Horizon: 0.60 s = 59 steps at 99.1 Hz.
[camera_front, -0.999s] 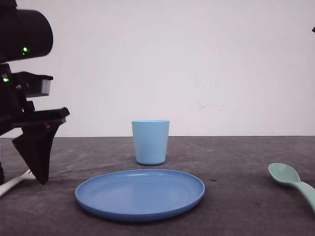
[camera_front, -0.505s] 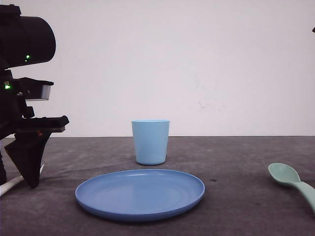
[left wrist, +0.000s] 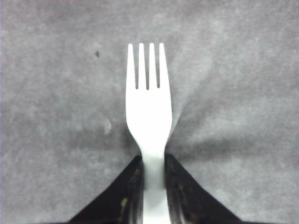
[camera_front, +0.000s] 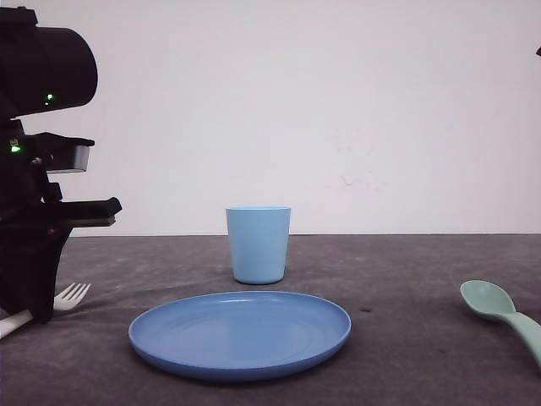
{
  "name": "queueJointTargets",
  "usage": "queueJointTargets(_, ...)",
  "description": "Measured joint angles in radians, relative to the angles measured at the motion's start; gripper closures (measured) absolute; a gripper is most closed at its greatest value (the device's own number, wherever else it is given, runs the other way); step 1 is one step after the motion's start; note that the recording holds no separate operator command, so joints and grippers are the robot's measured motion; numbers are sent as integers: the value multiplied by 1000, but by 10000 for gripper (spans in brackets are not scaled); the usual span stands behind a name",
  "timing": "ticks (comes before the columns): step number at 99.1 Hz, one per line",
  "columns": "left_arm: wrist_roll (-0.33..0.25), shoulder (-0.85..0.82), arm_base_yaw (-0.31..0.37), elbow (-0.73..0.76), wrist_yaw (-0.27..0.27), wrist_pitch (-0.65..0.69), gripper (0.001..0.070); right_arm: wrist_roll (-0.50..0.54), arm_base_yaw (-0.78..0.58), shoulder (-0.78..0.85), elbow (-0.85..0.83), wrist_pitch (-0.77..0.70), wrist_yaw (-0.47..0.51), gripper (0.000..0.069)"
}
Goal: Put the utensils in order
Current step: 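Lower the left gripper onto the white fork and grasp it, then lift the white fork with the left gripper and lower it into the blue cup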
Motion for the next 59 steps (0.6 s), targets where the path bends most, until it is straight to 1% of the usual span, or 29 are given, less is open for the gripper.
queueJointTargets(24,10,-3,0,2,-1,-3,650,0,0,0,0,0,0,49)
queueJointTargets(33,13,-29,-4,16,-3,-14,650,0,0,0,0,0,0,49)
queueJointTargets(53,24,-151,-31,129,-2,8,650,0,0,0,0,2,0,49)
queueJointTargets(59,33,-184,-39,162,8,29,650,0,0,0,0,3,0,49)
